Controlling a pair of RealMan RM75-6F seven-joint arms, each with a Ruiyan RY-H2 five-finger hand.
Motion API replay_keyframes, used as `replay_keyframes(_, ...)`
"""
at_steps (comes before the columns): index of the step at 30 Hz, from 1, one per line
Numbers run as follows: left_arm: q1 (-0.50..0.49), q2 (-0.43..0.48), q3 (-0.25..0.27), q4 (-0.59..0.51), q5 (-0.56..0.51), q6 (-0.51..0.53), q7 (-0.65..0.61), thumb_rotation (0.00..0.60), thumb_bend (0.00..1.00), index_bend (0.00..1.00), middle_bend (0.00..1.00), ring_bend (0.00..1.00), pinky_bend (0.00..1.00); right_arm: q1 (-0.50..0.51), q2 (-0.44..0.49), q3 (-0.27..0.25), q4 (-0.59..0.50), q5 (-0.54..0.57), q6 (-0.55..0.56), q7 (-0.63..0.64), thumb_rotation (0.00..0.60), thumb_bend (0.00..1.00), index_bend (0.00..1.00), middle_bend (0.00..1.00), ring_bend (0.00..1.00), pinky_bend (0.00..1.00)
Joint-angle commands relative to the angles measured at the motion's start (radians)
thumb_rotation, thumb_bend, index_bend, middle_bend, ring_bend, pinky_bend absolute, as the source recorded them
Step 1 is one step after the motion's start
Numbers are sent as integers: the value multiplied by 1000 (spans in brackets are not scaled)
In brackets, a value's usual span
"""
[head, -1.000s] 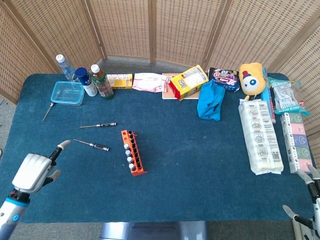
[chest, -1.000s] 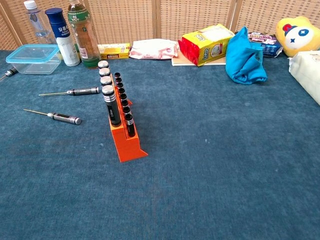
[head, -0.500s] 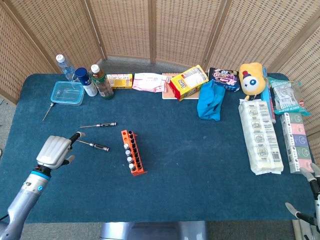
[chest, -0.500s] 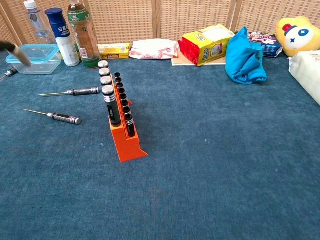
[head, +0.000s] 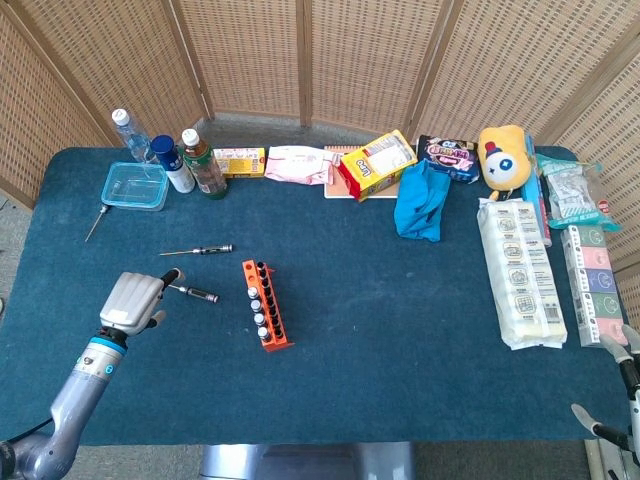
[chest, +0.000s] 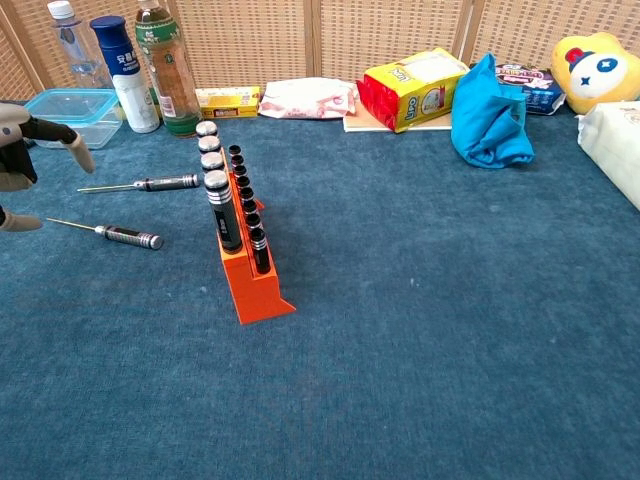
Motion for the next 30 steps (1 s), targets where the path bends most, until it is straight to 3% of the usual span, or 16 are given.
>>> replay_keyframes(1, -9, -11, 1, 7, -15, -4, 11, 600, 237, 320, 1000, 1000, 1000, 0, -1, -2, -1, -6, 1, 0, 600, 0, 148, 38, 0, 0)
replay_keyframes(7, -41, -68, -1, 55, -43, -11, 43, 600, 248, 337, 1000, 1000, 1000, 4, 0, -8, -2, -17, -6, 11, 600, 0, 148, 43, 0, 0)
replay_keyframes(12, -56, -113, 1, 74, -67, -1, 79, 600, 270, 420, 1000, 1000, 1000, 5, 2, -10, -2, -21, -6, 23, 600, 0, 148, 44, 0, 0)
replay_keyframes(30, -95, -216, -1, 155, -138, 20, 161, 600, 302, 422, 1000, 1000, 1000, 9, 16, -17, 0, -21, -17, 72, 600, 0, 148, 50, 0, 0)
